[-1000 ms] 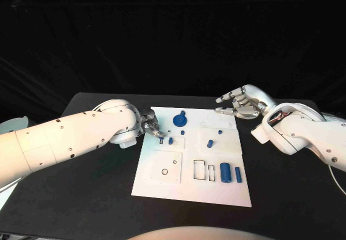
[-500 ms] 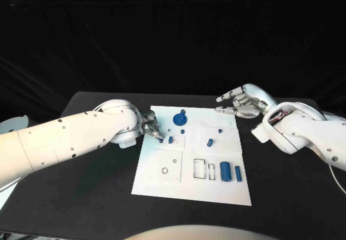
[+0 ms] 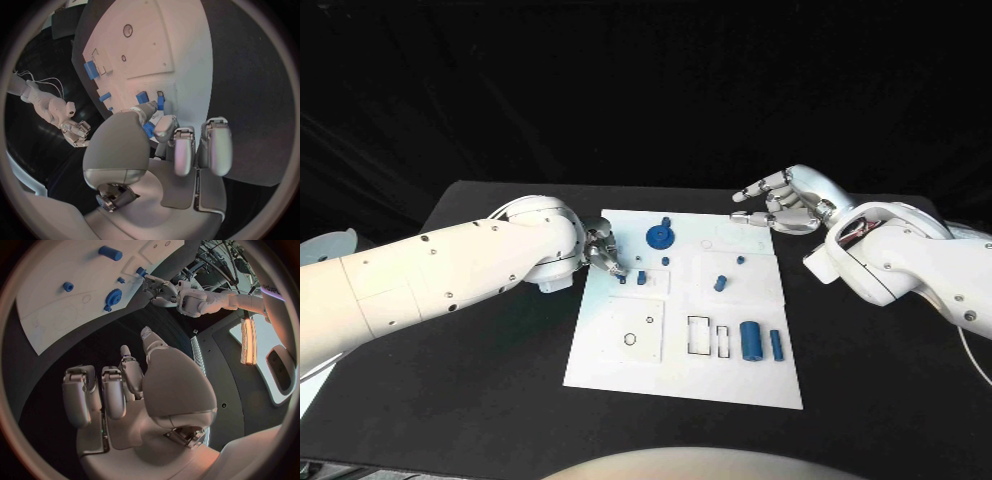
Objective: Assemble the parts on the task board
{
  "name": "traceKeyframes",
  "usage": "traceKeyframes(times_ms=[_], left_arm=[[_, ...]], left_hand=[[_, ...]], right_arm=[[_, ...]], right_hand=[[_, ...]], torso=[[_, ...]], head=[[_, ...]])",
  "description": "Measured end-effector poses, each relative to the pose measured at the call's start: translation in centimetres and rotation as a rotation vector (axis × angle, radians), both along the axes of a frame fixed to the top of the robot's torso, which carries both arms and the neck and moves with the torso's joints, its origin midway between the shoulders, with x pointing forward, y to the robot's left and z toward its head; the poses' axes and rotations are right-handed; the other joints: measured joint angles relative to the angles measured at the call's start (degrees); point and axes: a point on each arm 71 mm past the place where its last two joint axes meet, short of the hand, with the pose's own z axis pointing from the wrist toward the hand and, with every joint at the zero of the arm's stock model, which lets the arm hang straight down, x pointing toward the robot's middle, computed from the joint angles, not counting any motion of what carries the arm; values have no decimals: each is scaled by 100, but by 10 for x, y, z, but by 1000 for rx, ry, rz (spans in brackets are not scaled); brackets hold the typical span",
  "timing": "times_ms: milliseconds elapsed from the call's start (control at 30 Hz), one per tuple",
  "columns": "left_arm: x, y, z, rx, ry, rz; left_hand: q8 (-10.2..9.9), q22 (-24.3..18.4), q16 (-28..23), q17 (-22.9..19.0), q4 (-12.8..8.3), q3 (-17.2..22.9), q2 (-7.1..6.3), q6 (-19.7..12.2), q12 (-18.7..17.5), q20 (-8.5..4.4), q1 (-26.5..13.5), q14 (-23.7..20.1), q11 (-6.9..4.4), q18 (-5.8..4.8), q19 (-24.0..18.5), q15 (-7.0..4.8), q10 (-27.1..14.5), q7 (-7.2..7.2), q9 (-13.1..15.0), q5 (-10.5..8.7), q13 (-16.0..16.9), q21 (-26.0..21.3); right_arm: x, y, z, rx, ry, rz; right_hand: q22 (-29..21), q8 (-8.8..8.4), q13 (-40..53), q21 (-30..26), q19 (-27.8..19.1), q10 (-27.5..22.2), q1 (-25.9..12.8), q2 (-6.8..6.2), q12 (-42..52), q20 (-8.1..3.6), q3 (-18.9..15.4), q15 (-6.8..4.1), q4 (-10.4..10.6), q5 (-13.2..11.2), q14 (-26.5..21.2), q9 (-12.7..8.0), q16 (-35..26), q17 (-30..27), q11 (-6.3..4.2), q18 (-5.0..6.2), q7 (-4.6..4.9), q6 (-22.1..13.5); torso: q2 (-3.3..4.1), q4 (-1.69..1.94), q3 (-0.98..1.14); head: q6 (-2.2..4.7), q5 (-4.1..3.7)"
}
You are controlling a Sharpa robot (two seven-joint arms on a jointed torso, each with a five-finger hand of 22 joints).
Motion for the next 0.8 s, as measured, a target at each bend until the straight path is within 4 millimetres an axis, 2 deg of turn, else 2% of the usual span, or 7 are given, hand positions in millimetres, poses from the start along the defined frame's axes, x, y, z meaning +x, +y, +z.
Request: traceKeyframes(times_ms=[800], left_arm=[[0,-2,-2,23,16,-21]], left_hand=[[-1,0,0,-1,-1,0,0,0,0,0,-1,0,1,0,0,0,-1,0,-6,7,-21,0]], right_arm=[[0,0,0,0,1,1]], right_hand=[[-2,0,0,0,0,0,0,0,0,0,0,0,0,0,0,0,0,-1,0,0,0,0]], torso=[[-3,1,-3]], head=[[-27,-11]])
